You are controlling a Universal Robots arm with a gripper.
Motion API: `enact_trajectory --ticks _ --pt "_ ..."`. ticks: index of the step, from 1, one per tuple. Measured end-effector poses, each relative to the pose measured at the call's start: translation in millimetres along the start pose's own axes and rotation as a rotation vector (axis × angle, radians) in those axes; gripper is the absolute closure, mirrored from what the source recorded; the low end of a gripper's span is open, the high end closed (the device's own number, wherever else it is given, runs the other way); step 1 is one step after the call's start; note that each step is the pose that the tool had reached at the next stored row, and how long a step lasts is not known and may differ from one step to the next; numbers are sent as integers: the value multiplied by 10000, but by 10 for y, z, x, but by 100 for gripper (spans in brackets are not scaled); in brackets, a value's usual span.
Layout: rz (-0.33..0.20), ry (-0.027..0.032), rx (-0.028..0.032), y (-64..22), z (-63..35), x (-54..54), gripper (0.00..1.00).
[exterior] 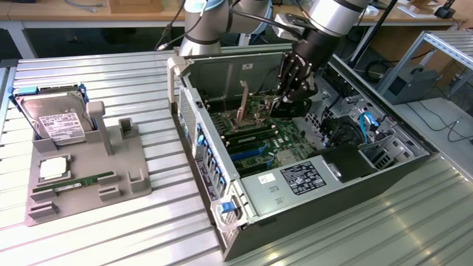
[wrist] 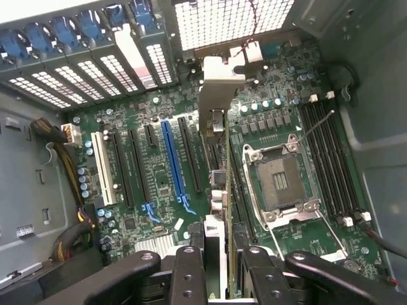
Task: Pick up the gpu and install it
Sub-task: 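Insert the gpu into the slot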
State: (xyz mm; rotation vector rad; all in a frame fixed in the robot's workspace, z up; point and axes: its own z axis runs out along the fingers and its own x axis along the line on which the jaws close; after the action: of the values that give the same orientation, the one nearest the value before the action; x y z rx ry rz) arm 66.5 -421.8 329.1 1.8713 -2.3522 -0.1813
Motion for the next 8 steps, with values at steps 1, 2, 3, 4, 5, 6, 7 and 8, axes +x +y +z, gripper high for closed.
enact_trajectory --ticks 1,2,3,4,5,6,7,8 --pt "-43 7 1 0 0 0 72" --pt "-77 13 2 0 1 0 72" --pt "-123 22 4 0 0 0 72" --pt "-177 30 5 0 1 0 72" --pt "-256 45 7 0 1 0 72" --pt "-319 56 9 0 1 0 72" --pt "-370 65 10 0 1 0 72" --pt "-402 71 11 0 1 0 72"
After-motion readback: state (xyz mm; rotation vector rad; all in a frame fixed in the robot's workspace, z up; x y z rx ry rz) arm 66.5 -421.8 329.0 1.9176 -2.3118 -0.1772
